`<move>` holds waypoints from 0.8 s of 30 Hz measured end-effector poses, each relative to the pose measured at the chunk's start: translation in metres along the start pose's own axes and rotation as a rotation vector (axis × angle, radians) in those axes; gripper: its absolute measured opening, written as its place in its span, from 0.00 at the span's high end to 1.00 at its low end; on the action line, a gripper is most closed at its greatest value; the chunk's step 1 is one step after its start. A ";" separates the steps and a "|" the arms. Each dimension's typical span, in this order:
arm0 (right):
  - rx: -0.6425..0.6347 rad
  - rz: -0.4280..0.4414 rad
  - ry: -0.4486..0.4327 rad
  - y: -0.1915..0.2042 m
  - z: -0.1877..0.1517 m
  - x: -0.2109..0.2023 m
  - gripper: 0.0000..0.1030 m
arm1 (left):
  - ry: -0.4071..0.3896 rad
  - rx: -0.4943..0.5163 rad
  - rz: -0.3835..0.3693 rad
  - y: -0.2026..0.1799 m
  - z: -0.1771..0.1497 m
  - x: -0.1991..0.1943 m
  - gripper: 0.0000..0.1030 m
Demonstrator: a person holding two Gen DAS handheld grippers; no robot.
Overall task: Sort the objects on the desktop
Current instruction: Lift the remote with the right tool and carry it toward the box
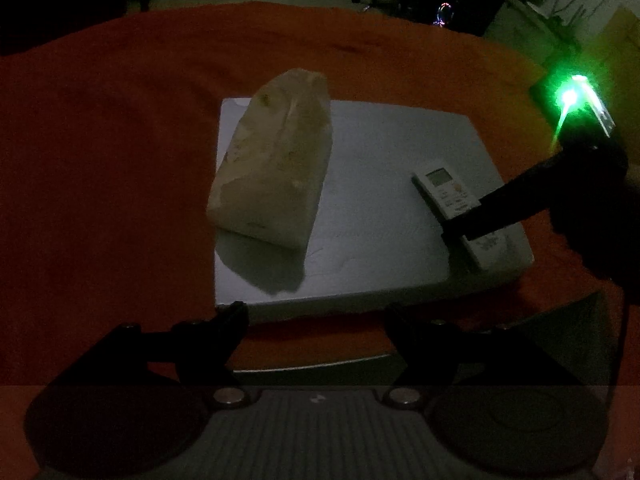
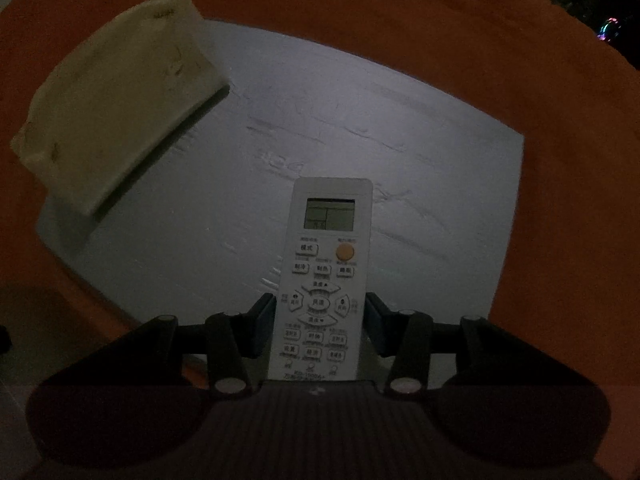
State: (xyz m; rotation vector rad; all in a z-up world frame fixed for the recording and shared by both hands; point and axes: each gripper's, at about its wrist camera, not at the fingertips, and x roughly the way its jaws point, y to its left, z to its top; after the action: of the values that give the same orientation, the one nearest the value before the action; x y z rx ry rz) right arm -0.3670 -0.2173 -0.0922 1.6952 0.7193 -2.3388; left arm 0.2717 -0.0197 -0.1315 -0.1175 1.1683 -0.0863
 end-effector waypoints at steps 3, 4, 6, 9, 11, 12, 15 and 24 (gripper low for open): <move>0.039 -0.029 -0.029 -0.001 -0.006 -0.006 0.32 | 0.004 -0.001 0.006 -0.003 0.001 0.001 0.29; 0.043 -0.035 -0.032 -0.002 -0.007 -0.007 0.29 | 0.004 -0.004 0.005 -0.003 0.000 0.001 0.29; 0.047 -0.044 -0.035 -0.003 -0.008 -0.006 0.29 | 0.008 -0.020 -0.001 -0.004 -0.001 0.001 0.28; 0.045 -0.058 -0.025 0.000 -0.008 -0.001 0.50 | 0.010 -0.041 -0.013 -0.004 -0.006 0.001 0.28; 0.052 -0.063 -0.012 0.004 -0.006 0.003 0.53 | -0.007 -0.034 -0.008 -0.005 -0.009 -0.003 0.27; 0.059 -0.060 -0.012 0.005 -0.006 0.003 0.53 | -0.012 -0.036 -0.007 -0.005 -0.009 -0.005 0.27; 0.081 -0.050 -0.013 0.007 -0.004 0.003 0.53 | -0.023 -0.059 -0.013 -0.003 -0.008 -0.011 0.27; 0.110 -0.011 -0.084 0.000 -0.013 -0.041 0.53 | -0.038 -0.094 0.003 0.005 -0.006 -0.013 0.27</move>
State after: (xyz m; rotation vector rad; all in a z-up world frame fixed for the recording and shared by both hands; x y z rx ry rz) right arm -0.3413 -0.2173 -0.0576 1.6271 0.5973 -2.4824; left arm 0.2612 -0.0131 -0.1227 -0.1996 1.1342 -0.0266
